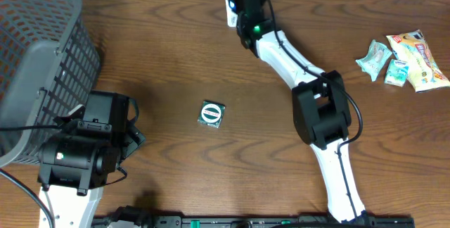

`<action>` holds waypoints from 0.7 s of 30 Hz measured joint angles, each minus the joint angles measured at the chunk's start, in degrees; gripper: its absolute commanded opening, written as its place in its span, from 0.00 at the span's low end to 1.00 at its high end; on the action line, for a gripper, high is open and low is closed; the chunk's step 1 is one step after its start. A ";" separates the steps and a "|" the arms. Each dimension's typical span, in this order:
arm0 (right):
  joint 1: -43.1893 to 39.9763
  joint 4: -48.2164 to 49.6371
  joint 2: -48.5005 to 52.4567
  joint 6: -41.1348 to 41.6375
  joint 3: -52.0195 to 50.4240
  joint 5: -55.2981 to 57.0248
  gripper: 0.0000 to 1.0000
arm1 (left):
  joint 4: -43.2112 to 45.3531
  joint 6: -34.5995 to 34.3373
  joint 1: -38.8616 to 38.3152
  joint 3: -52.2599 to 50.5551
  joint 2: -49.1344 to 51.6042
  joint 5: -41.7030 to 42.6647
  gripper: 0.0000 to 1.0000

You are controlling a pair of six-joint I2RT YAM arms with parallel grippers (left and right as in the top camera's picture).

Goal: Scan the item barcode
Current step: 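Raise the Kleenex box up against the scanner window with the right gripper, then carry the Kleenex box to the right edge and release it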

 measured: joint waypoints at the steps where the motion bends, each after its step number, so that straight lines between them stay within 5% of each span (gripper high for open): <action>1: -0.66 -1.07 -0.04 0.87 0.07 1.92 0.01 | 0.00 0.00 0.00 0.00 0.00 0.00 0.98; 8: -7.69 -21.09 -0.85 9.22 0.17 9.46 0.01 | 0.00 0.00 0.00 0.00 0.00 0.02 0.98; 21: -24.98 -49.24 -9.64 40.76 0.24 11.15 0.01 | -0.02 0.00 0.00 0.00 0.00 0.00 0.98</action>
